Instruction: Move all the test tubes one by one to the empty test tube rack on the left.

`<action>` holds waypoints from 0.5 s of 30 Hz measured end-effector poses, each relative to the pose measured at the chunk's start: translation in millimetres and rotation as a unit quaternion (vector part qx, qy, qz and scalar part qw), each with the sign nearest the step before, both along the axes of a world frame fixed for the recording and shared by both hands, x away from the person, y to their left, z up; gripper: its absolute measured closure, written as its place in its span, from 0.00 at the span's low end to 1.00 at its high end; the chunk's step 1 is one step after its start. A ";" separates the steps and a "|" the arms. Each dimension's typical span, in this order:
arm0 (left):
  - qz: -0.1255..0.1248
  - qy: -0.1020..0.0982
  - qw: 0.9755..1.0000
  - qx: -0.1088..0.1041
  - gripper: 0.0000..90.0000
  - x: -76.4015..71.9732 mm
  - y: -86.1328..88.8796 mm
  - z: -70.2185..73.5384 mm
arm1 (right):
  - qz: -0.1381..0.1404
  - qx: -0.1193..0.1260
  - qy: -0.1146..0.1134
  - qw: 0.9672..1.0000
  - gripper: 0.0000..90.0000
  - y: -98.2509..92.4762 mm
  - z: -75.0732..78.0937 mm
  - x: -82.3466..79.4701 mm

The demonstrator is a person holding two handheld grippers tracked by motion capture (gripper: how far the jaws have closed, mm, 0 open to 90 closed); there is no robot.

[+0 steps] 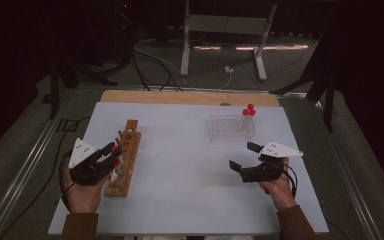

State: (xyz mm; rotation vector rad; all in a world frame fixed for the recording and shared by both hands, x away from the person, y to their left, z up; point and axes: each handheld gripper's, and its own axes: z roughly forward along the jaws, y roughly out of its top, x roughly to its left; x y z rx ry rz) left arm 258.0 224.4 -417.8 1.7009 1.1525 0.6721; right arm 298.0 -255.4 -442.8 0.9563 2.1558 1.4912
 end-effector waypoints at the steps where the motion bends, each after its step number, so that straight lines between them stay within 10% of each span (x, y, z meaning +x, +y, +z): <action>1: 0.000 0.001 1.000 0.000 0.78 0.4 0.0 -1.5 | 0.000 0.000 0.000 1.000 0.03 0.0 -0.1 0.0; 15: 0.002 0.016 1.000 -0.004 0.78 5.2 -1.6 -13.4 | 0.001 0.001 0.000 1.000 0.03 0.1 -0.2 -0.3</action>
